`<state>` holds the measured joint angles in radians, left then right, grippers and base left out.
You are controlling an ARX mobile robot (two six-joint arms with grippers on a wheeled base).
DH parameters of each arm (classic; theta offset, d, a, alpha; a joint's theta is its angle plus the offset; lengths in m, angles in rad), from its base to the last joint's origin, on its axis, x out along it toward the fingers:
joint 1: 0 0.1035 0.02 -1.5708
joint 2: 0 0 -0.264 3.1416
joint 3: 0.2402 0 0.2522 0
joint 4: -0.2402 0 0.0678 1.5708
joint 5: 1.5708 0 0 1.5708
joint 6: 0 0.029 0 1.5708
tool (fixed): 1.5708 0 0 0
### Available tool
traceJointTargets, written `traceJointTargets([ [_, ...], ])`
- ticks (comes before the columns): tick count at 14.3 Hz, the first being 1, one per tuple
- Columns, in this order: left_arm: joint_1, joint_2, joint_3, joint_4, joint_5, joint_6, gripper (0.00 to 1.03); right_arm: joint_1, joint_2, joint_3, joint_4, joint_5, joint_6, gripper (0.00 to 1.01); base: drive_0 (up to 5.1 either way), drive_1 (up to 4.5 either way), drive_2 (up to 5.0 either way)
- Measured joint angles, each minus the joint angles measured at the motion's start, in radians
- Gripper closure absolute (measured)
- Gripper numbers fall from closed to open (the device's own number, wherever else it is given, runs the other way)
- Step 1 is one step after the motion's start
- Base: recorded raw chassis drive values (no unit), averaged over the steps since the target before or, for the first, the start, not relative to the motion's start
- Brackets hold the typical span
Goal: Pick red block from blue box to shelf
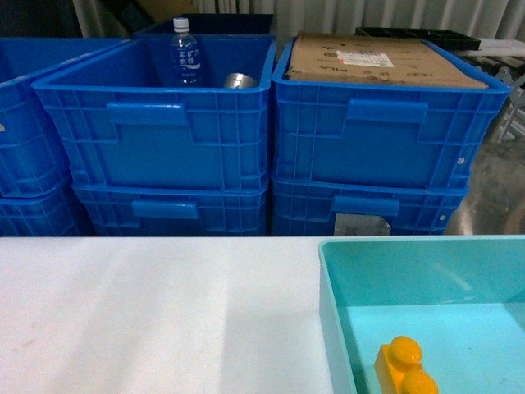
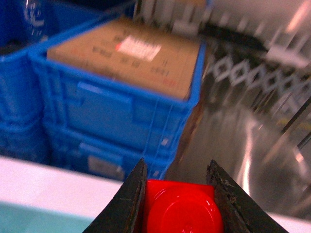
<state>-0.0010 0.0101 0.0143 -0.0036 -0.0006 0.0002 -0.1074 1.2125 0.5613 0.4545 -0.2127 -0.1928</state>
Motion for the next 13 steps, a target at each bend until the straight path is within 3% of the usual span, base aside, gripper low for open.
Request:
traceJointTargets([
  [2, 0.0, 0.0, 0.0, 0.0, 0.0, 0.0, 0.05, -0.017, -0.095, -0.064, 0.23, 0.033, -0.085, 0.71, 0.0, 0.0, 0.0],
  [4, 0.0, 0.0, 0.0, 0.0, 0.0, 0.0, 0.05, -0.018, -0.199, -0.133, 0.289, 0.031, -0.083, 0.72, 0.0, 0.0, 0.0],
  [6, 0.0, 0.0, 0.0, 0.0, 0.0, 0.0, 0.05, -0.035, -0.378, -0.198, 0.278, -0.003, -0.015, 0.72, 0.0, 0.0, 0.0],
  [8, 0.0, 0.0, 0.0, 0.0, 0.0, 0.0, 0.05, -0.059, -0.532, -0.26, 0.249, -0.031, 0.095, 0.72, 0.0, 0.0, 0.0],
  [9, 0.0, 0.0, 0.0, 0.0, 0.0, 0.0, 0.05, -0.056, -0.611, -0.286, 0.225, -0.037, 0.131, 0.72, 0.0, 0.0, 0.0],
  [11, 0.0, 0.0, 0.0, 0.0, 0.0, 0.0, 0.05, -0.02, -0.751, -0.341, 0.127, -0.018, 0.169, 0.72, 0.0, 0.0, 0.0],
  [13, 0.0, 0.0, 0.0, 0.0, 0.0, 0.0, 0.05, 0.044, -0.846, -0.412, 0.036, 0.075, 0.167, 0.72, 0.0, 0.0, 0.0],
])
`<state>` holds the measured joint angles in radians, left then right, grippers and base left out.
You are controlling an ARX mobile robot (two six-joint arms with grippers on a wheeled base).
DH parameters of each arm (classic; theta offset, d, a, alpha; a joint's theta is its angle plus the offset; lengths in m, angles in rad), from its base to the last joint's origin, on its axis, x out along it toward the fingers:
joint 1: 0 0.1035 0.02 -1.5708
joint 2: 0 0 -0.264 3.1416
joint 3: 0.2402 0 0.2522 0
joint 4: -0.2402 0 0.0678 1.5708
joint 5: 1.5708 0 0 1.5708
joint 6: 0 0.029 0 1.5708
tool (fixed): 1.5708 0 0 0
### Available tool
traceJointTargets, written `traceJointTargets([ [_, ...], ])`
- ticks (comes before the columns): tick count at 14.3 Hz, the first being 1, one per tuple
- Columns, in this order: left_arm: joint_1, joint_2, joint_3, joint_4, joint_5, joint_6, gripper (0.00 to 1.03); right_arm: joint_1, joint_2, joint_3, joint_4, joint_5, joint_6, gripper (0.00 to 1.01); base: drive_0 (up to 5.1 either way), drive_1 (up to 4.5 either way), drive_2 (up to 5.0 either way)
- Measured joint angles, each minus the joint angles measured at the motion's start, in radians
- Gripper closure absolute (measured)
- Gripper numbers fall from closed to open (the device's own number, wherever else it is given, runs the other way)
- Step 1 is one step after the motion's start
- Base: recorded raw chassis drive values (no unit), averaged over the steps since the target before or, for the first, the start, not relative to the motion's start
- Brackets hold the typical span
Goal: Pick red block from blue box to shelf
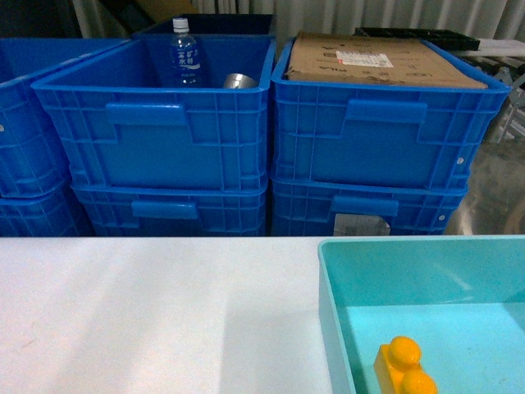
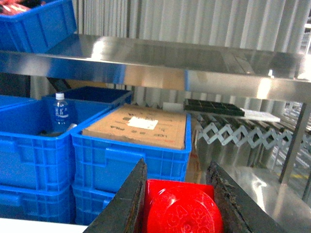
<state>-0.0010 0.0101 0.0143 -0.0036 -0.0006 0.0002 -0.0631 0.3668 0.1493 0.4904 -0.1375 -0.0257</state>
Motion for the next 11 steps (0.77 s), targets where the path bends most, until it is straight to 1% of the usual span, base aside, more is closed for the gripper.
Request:
traceJointTargets([
  [1, 0.0, 0.0, 0.0, 0.0, 0.0, 0.0, 0.05, 0.026, -0.021, -0.021, -0.041, 0.053, -0.012, 0.72, 0.0, 0.0, 0.0],
  [2, 0.0, 0.0, 0.0, 0.0, 0.0, 0.0, 0.05, 0.067, -0.026, -0.036, -0.067, 0.111, -0.032, 0.72, 0.0, 0.0, 0.0],
  [4, 0.0, 0.0, 0.0, 0.0, 0.0, 0.0, 0.05, 0.187, -0.037, -0.074, -0.071, 0.208, -0.098, 0.72, 0.0, 0.0, 0.0],
  [5, 0.0, 0.0, 0.0, 0.0, 0.0, 0.0, 0.05, 0.213, -0.043, -0.082, -0.076, 0.23, -0.116, 0.72, 0.0, 0.0, 0.0],
  [6, 0.0, 0.0, 0.0, 0.0, 0.0, 0.0, 0.05, 0.216, -0.042, -0.084, -0.071, 0.242, -0.128, 0.72, 0.0, 0.0, 0.0],
  [7, 0.0, 0.0, 0.0, 0.0, 0.0, 0.0, 0.05, 0.208, -0.036, -0.089, -0.063, 0.238, -0.129, 0.72, 0.0, 0.0, 0.0],
  [9, 0.0, 0.0, 0.0, 0.0, 0.0, 0.0, 0.05, 0.151, 0.016, -0.095, -0.022, 0.193, -0.129, 0.72, 0.0, 0.0, 0.0],
  [10, 0.0, 0.0, 0.0, 0.0, 0.0, 0.0, 0.05, 0.129, 0.039, -0.095, -0.005, 0.179, -0.129, 0.72, 0.0, 0.0, 0.0],
  [11, 0.0, 0.0, 0.0, 0.0, 0.0, 0.0, 0.05, 0.144, 0.032, -0.095, -0.021, 0.186, -0.13, 0.72, 0.0, 0.0, 0.0],
])
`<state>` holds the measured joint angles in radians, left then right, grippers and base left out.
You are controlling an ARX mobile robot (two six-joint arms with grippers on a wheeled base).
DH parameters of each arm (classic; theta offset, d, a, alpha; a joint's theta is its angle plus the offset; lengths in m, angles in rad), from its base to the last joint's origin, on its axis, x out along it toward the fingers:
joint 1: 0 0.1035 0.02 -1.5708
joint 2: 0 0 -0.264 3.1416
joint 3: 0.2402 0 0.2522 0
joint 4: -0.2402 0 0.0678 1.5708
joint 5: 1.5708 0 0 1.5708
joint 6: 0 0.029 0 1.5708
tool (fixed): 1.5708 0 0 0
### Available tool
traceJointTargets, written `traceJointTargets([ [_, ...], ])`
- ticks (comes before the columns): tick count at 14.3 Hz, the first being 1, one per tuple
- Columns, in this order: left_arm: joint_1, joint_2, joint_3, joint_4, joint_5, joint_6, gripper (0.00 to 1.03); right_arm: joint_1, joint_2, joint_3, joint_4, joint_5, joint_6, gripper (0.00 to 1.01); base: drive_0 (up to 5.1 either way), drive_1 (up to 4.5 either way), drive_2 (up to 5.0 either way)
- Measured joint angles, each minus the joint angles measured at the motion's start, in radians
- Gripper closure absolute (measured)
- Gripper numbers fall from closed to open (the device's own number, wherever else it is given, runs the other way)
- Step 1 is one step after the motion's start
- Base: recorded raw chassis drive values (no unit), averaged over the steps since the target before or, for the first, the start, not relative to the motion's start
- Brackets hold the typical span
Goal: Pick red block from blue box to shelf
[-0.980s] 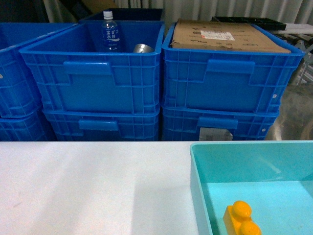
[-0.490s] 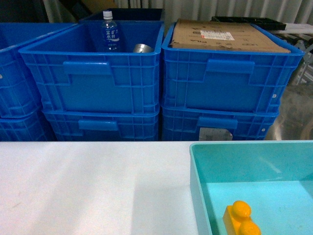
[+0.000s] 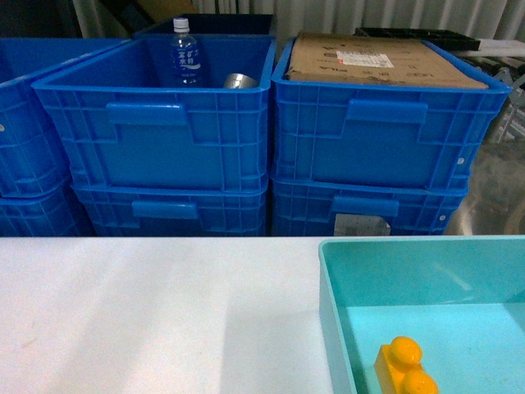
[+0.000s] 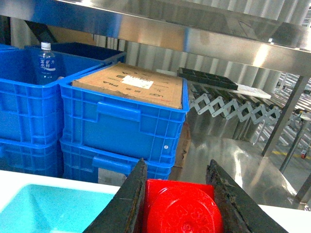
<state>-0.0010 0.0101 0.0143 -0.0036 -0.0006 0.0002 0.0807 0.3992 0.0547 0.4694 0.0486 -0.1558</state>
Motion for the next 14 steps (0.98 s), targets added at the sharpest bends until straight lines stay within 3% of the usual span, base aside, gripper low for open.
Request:
traceJointTargets([
  [5, 0.0, 0.0, 0.0, 0.0, 0.0, 0.0, 0.05, -0.008, -0.01, 0.0, -0.013, -0.002, -0.002, 0.72, 0.0, 0.0, 0.0],
  [7, 0.0, 0.0, 0.0, 0.0, 0.0, 0.0, 0.05, -0.036, -0.01, 0.0, -0.03, -0.01, 0.018, 0.72, 0.0, 0.0, 0.0],
  [14, 0.0, 0.0, 0.0, 0.0, 0.0, 0.0, 0.05, -0.035, -0.009, 0.0, -0.028, -0.013, 0.032, 0.72, 0.0, 0.0, 0.0],
])
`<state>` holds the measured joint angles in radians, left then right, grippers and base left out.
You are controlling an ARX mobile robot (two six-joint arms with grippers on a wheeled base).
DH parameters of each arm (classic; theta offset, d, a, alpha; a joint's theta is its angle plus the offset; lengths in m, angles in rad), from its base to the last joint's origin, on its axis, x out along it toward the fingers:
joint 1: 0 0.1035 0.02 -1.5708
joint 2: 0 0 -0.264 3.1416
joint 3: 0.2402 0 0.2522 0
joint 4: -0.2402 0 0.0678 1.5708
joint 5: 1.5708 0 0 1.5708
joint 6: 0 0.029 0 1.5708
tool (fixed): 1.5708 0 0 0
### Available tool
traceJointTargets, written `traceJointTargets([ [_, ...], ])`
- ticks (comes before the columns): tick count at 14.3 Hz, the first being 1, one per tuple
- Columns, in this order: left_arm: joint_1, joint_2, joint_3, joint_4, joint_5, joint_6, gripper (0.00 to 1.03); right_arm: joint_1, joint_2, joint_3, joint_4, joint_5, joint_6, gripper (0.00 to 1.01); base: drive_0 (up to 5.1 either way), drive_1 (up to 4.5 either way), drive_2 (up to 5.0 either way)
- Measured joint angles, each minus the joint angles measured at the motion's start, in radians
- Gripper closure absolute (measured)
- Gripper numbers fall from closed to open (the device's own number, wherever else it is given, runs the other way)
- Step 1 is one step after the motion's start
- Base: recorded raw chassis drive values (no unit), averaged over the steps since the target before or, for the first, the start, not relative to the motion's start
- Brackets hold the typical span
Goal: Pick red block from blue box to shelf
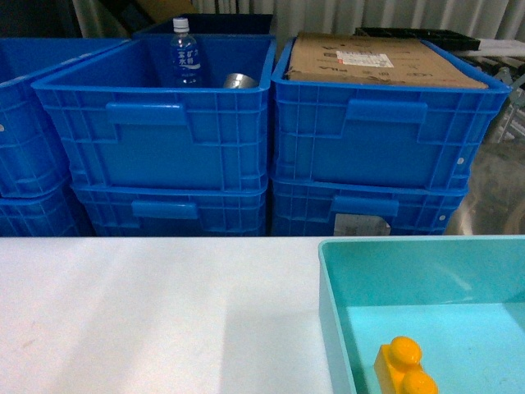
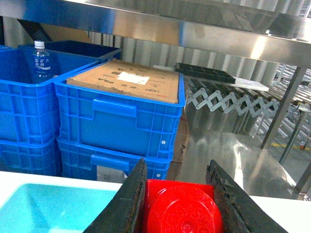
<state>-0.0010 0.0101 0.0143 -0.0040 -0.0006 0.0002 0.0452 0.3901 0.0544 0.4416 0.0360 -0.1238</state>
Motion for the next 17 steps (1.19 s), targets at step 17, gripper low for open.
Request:
traceJointTargets([
  [17, 0.0, 0.0, 0.0, 0.0, -0.002, 0.0, 0.05, 0.0, -0.001, 0.0, 0.001, -0.003, 0.0, 0.72, -0.4, -2.84, -1.0],
])
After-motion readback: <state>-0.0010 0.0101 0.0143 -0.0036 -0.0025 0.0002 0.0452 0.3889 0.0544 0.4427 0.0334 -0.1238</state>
